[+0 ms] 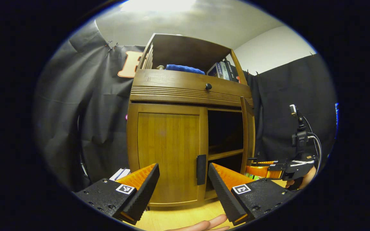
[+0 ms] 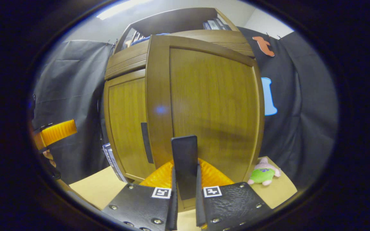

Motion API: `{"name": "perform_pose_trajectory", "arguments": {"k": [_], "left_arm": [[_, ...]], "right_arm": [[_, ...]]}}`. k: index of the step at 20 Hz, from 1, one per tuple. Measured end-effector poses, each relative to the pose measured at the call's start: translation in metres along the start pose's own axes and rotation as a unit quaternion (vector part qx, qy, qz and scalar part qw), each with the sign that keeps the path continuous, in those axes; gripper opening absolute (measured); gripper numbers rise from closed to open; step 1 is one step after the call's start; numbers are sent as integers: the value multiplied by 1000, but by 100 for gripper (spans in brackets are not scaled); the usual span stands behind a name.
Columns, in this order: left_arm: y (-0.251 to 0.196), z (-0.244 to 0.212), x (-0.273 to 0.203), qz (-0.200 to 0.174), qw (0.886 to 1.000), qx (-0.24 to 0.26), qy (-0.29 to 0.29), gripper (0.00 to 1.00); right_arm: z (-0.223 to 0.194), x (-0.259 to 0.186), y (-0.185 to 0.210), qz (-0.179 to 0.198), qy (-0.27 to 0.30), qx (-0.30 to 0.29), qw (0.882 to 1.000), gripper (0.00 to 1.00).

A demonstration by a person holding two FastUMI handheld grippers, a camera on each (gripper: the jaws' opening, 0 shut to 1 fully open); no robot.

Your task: Open the right door of the double-door shoe cabinet with the right hand, and open the left door with the left hand.

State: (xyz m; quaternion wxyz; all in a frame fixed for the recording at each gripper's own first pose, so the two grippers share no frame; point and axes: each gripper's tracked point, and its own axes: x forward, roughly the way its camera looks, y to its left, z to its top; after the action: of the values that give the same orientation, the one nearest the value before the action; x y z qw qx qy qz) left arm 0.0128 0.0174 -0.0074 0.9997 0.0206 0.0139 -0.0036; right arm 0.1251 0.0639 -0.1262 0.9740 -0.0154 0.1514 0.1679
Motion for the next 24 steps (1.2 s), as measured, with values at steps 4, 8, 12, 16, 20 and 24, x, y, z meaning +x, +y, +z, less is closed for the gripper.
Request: {"name": "perform_pose_trajectory", "arguments": {"k": [4,8,12,16,20,24], "left_arm": [[1,-3,4,14,1000,-6,3,91],[1,-7,6,14,1000,-7,12,91],[-8,-5,6,0,1000,-7,11,92],[-13,-6,5,-7,1000,-6,13,91],[-12,-8,6,-5,1000,-5,15,91],[-11,-11,7,-3,1000,-4,19,91]], "right_arm": [[-1,-9,-8,-15,1,3,1000,22],[-2,-21,-17,-35,3,-10,999,22],[-2,-37,-28,-57,-1,-12,998,22],[-3,-48,-38,-58,-9,5,998,22],[-2,-60,-50,-71,-9,-2,997,22],[-3,-69,-60,-99,-5,-8,995,22]]}}
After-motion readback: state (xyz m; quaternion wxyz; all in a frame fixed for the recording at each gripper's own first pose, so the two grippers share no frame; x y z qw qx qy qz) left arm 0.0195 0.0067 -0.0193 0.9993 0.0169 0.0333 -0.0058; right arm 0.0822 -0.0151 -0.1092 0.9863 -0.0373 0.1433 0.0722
